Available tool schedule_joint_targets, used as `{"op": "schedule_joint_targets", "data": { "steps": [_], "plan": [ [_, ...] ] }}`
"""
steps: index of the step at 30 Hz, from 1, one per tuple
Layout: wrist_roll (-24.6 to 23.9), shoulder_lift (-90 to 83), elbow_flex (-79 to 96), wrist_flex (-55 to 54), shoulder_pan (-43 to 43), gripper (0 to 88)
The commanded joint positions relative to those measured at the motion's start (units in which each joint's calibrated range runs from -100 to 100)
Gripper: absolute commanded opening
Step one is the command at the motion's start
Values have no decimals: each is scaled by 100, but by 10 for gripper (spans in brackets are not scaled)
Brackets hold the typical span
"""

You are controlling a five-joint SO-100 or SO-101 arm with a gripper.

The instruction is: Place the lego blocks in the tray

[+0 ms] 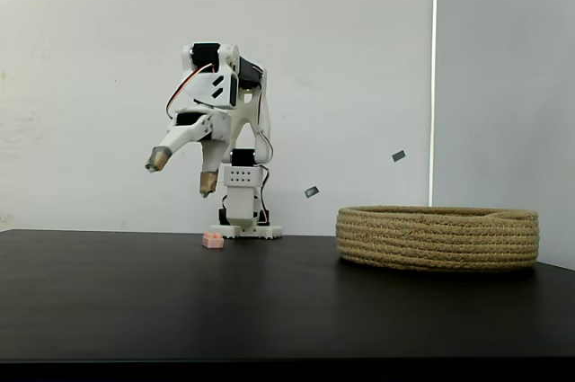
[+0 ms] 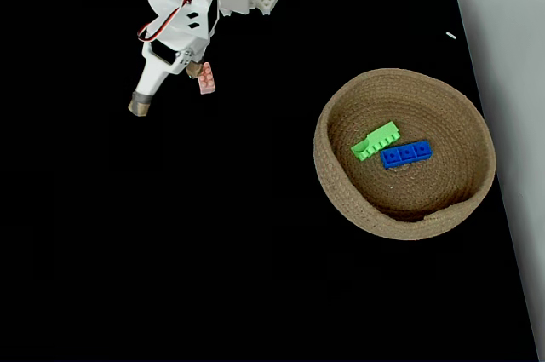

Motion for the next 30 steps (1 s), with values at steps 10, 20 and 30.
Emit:
{"op": "schedule_joint_targets", "data": {
  "steps": [10,20,30],
  "plan": [
    [-1001,-561,1335,-239,30,453],
    [-1451,-1275,2529,-698,-770,466],
    [-1411,-1662,3405,-1306,-489,470]
  ]
}}
